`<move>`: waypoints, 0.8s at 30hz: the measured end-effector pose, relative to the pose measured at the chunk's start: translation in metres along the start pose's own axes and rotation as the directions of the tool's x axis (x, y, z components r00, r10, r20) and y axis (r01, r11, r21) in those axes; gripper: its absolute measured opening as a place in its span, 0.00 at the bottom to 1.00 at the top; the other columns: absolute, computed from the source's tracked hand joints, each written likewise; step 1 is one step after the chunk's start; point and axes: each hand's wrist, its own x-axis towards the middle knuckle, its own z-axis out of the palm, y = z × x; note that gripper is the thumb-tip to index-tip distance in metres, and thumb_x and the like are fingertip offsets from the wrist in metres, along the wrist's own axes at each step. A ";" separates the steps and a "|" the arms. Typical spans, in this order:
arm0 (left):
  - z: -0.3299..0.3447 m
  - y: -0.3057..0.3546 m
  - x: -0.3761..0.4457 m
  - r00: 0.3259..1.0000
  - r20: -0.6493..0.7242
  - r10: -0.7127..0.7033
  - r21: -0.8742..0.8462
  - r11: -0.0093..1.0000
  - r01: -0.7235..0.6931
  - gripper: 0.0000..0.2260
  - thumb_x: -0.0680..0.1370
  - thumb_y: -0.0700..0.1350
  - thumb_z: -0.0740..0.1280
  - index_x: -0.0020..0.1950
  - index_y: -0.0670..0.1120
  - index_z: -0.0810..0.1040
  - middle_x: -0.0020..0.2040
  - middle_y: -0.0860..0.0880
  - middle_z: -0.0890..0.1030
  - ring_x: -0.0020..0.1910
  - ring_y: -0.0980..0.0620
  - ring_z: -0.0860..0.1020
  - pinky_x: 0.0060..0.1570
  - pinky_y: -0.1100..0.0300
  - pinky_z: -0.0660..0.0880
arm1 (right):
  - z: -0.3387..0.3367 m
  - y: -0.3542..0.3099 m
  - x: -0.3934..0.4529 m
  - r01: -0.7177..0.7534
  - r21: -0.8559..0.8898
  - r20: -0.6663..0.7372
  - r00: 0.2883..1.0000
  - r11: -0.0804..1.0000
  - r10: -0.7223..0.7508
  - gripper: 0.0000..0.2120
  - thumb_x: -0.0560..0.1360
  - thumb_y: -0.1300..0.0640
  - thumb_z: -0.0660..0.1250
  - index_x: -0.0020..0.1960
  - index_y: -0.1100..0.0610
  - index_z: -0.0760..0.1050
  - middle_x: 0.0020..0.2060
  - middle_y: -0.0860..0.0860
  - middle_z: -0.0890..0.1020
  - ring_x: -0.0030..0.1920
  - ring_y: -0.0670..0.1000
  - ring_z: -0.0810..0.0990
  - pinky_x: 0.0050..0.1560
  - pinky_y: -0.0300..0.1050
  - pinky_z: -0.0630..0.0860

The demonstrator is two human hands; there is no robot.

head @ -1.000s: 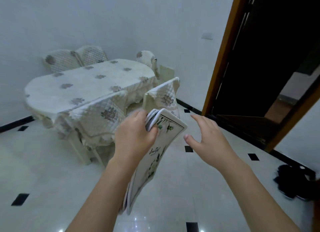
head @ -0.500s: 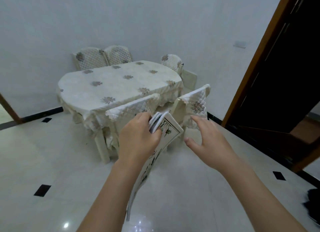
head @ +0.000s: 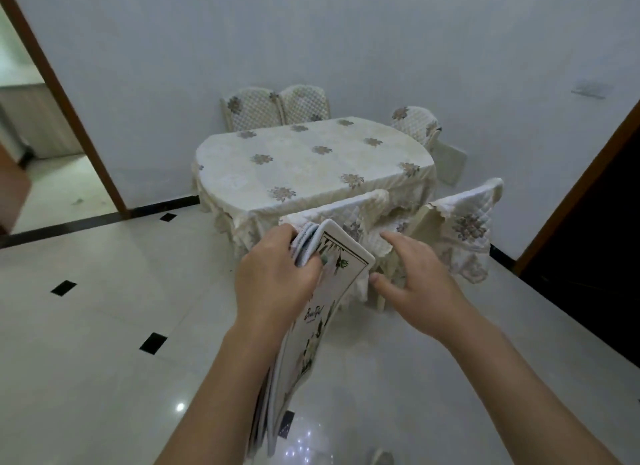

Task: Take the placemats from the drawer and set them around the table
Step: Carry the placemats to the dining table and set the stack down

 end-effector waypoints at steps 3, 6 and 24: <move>0.005 -0.011 0.016 1.000 -0.005 -0.029 0.039 0.999 0.029 0.07 0.72 0.51 0.70 0.42 0.52 0.73 0.34 0.52 0.74 0.31 0.53 0.73 0.29 0.55 0.73 | 0.010 0.001 0.022 0.020 0.024 -0.001 1.000 1.000 -0.020 0.32 0.76 0.45 0.67 0.76 0.50 0.60 0.70 0.47 0.69 0.71 0.49 0.64 0.71 0.52 0.64; 0.013 -0.023 0.032 0.998 -0.013 -0.063 0.055 0.996 0.064 0.07 0.72 0.51 0.70 0.43 0.53 0.73 0.34 0.53 0.74 0.31 0.55 0.72 0.28 0.58 0.68 | 0.021 0.005 0.043 0.023 0.059 0.025 0.999 0.998 -0.025 0.31 0.76 0.46 0.67 0.76 0.50 0.61 0.70 0.47 0.69 0.71 0.48 0.64 0.71 0.50 0.62; 0.045 -0.108 0.181 0.966 -0.069 -0.248 0.223 0.940 0.257 0.11 0.73 0.53 0.70 0.37 0.52 0.70 0.31 0.52 0.73 0.29 0.54 0.72 0.27 0.59 0.63 | 0.133 0.015 0.252 0.046 0.293 0.167 0.981 0.955 -0.099 0.31 0.77 0.44 0.65 0.76 0.47 0.58 0.72 0.45 0.66 0.72 0.47 0.61 0.72 0.51 0.63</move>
